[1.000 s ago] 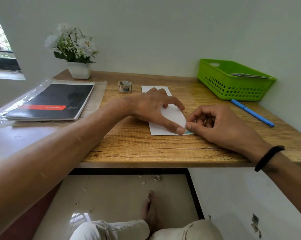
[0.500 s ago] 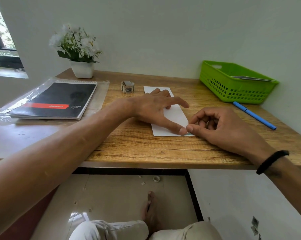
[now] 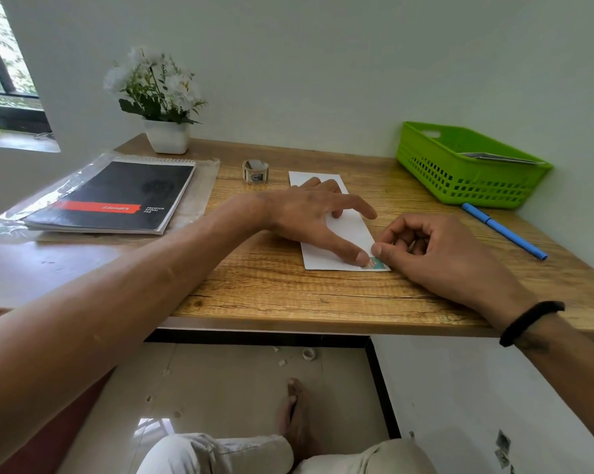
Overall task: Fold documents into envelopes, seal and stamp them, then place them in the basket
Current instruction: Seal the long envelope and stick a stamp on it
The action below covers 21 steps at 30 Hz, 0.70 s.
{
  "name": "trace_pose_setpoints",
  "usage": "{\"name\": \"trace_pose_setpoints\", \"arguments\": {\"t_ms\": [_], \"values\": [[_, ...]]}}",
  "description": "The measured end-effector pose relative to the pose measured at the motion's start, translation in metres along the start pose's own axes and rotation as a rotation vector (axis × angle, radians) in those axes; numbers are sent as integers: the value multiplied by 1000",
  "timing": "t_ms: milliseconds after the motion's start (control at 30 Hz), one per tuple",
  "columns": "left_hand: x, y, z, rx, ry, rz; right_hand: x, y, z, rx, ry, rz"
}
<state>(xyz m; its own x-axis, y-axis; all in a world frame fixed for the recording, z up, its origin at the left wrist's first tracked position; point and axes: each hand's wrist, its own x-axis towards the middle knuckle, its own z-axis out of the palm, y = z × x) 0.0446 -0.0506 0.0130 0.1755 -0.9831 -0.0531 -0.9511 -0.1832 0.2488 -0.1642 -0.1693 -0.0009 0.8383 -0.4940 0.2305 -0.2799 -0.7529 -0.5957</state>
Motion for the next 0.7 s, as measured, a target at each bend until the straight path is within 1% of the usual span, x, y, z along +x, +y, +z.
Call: {"name": "trace_pose_setpoints", "arguments": {"t_ms": [100, 333, 467, 600, 700], "values": [[2, -2, 0, -47, 8, 5, 1, 0, 1, -56, 11, 17], [2, -2, 3, -41, 36, 19, -5, -2, -1, -32, -35, -25], [1, -2, 2, -95, 37, 5, -1, 1, 0, -51, -8, -17], [-1, -3, 0, -110, 163, -68, -1, 3, 1, -81, 7, -13], [-3, -8, 1, -142, 334, -198, 1, 6, -1, -63, 64, -4]]}}
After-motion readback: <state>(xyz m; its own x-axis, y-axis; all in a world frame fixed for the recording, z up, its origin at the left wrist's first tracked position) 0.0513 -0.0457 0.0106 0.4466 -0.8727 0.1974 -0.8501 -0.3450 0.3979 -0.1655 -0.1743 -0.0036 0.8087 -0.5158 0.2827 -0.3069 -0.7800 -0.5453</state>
